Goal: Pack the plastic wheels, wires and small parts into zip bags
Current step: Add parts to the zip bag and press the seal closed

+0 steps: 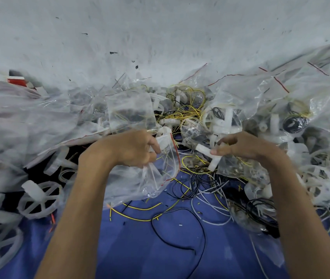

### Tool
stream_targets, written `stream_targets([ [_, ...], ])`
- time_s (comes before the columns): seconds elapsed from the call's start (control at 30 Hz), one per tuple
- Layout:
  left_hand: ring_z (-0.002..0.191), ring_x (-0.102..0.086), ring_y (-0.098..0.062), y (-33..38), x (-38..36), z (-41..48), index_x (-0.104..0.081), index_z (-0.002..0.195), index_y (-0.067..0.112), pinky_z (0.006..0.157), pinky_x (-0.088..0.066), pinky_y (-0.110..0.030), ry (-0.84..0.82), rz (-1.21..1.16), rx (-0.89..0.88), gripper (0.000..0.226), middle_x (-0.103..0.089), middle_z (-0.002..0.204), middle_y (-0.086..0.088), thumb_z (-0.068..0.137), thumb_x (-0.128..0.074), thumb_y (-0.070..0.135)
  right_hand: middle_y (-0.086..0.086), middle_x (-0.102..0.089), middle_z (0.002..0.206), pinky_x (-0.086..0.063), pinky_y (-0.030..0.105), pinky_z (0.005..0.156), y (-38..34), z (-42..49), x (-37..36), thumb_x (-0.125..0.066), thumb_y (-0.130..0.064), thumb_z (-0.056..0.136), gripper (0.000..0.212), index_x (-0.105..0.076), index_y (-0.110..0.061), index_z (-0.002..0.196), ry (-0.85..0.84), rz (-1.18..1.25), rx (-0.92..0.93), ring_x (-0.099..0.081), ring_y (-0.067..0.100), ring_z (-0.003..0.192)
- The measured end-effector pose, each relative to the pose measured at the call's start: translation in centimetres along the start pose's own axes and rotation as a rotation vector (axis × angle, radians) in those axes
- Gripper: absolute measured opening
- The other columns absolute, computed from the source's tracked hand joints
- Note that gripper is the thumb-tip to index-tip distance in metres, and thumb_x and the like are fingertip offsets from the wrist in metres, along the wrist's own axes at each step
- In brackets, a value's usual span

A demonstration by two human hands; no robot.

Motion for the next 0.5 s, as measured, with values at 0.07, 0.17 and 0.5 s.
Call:
stream_targets([
  [0.07, 0.056, -0.061, 0.0, -0.1, 0.0, 0.0, -0.063, 0.108, 0.027, 0.061, -0.042, -0.02, 0.001, 0.012, -0.004, 0.026, -0.065, 0.065, 0.008, 0.088, -0.05, 0.017, 0.005, -0.052, 0.132, -0.037, 0.034, 0.096, -0.4, 0.1, -0.6, -0.067, -0.069, 0.06, 0.086, -0.054, -0.016, 0.127, -0.079, -0.19, -0.033, -0.047, 0.026, 0.124],
  [0.17, 0.051, -0.059, 0.003, -0.1, -0.1, 0.2, -0.062, 0.106, 0.028, 0.061, -0.043, -0.02, -0.002, 0.007, -0.011, 0.026, -0.064, 0.063, 0.008, 0.087, -0.049, 0.016, 0.003, -0.056, 0.127, -0.041, 0.035, 0.099, -1.3, 0.2, -2.1, -0.07, -0.073, 0.05, 0.086, -0.061, -0.022, 0.119, -0.169, -0.324, -0.05, -0.053, 0.022, 0.112],
  [0.5, 0.048, -0.054, 0.004, 0.2, -0.3, 0.5, -0.062, 0.066, 0.026, 0.053, -0.038, -0.015, 0.036, -0.012, -0.025, 0.022, -0.059, 0.05, 0.016, 0.081, -0.068, 0.041, 0.006, -0.055, 0.119, -0.045, 0.036, 0.085, -2.2, -0.4, -0.4, -0.072, -0.071, 0.047, 0.09, -0.054, -0.014, 0.114, -0.017, -0.359, 0.007, -0.053, 0.024, 0.101],
])
Point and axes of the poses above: each hand's wrist, its own z-axis towards the middle knuckle, its own x-axis out of the back of the hand, y = z × x, the point moved 3 cm from there along z, towards the middle knuckle
